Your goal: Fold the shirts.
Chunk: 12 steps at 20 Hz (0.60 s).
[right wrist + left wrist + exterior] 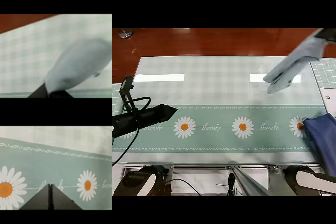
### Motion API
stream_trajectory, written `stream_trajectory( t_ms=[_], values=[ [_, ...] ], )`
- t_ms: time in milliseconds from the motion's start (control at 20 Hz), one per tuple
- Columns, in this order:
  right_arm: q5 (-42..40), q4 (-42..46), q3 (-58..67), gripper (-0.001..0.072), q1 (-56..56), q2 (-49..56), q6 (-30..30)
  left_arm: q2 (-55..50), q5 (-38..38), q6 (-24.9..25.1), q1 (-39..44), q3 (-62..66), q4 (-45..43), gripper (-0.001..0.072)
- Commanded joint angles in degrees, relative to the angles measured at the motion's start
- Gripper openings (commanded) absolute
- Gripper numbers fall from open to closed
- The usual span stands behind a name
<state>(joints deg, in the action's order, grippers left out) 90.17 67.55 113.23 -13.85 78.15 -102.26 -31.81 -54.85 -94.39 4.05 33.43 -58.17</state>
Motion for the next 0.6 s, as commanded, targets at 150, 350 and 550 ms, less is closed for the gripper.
stream_trajectory(
  t_ms=[150, 350, 550],
  values=[
    [16.2, 20.1, -1.4, 0.0018, -11.1, -9.2, 2.2, 0.0, 0.1, 3.4, 0.0, 0.0, 4.7, 0.0038],
    [16.2, 22.1, -15.2, 0.0018, -22.3, -19.9, 3.0, 0.0, 0.5, 7.0, 0.0, 0.0, 4.7, 0.0038],
    [16.1, 30.2, -30.1, 0.0019, -37.0, -29.9, 4.9, 0.0, 0.6, 7.0, 0.0, 0.0, 4.7, 0.0038]
  ],
)
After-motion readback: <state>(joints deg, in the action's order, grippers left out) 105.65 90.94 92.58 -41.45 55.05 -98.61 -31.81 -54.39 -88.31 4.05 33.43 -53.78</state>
